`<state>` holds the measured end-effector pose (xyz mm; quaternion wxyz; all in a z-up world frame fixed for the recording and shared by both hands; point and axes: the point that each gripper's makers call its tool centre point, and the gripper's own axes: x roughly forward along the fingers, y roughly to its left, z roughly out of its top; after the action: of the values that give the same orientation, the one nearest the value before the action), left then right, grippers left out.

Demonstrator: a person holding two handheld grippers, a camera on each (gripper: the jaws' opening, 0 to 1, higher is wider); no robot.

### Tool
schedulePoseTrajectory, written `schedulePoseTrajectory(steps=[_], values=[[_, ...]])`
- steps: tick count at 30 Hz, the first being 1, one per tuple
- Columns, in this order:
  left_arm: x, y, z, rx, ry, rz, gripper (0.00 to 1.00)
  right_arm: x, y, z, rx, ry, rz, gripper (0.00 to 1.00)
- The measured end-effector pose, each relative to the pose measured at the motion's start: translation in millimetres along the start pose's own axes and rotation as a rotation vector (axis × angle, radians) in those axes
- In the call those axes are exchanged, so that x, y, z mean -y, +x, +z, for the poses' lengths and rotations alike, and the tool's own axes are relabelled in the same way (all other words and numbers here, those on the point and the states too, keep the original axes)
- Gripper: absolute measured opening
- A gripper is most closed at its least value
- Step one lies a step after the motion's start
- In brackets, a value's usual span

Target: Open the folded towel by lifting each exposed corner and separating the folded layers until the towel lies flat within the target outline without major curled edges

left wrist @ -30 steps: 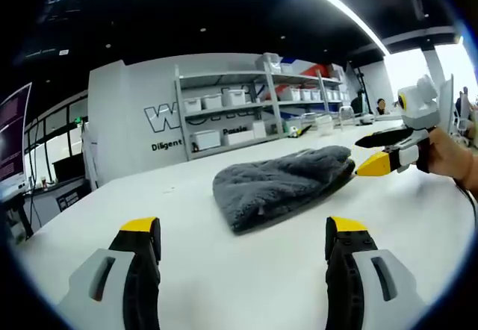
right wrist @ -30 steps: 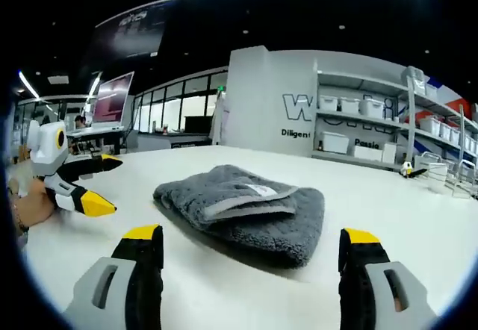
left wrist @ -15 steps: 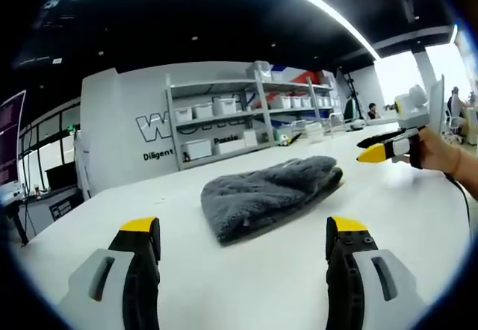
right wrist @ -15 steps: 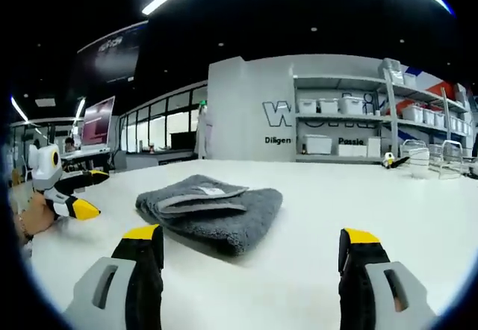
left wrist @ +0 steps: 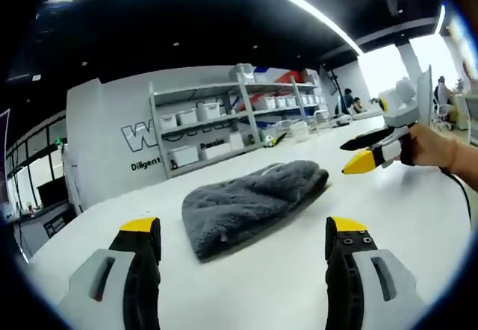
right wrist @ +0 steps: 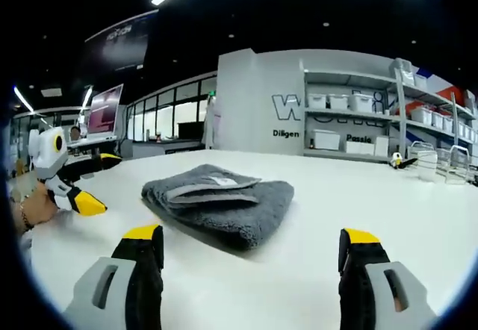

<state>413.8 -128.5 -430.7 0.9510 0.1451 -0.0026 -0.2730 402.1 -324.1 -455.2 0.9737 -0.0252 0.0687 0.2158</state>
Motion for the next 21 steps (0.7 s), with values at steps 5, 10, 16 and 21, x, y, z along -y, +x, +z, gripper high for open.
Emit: schedulePoseTrajectory(steps=[5,10,16,21], values=[[18.4,11,6.2,-0.004,0.033,-0.05,0.88,-1,-3,-1.7,0.001,0.016,0.002,0.99],[39.6,10,23.1,0.013,0.021,-0.076,0.87,12,5,4.8,0.016,0.032,-0.001,0.99],[44.8,36,25.6,-0.05,0.151,-0.091,0.83,38,18,10.8,0.017,0.038,-0.037,0.99],[67.0,61,25.3,-0.059,0.324,-0.119,0.75,46,25,15.5,0.022,0.044,-0.039,0.98]])
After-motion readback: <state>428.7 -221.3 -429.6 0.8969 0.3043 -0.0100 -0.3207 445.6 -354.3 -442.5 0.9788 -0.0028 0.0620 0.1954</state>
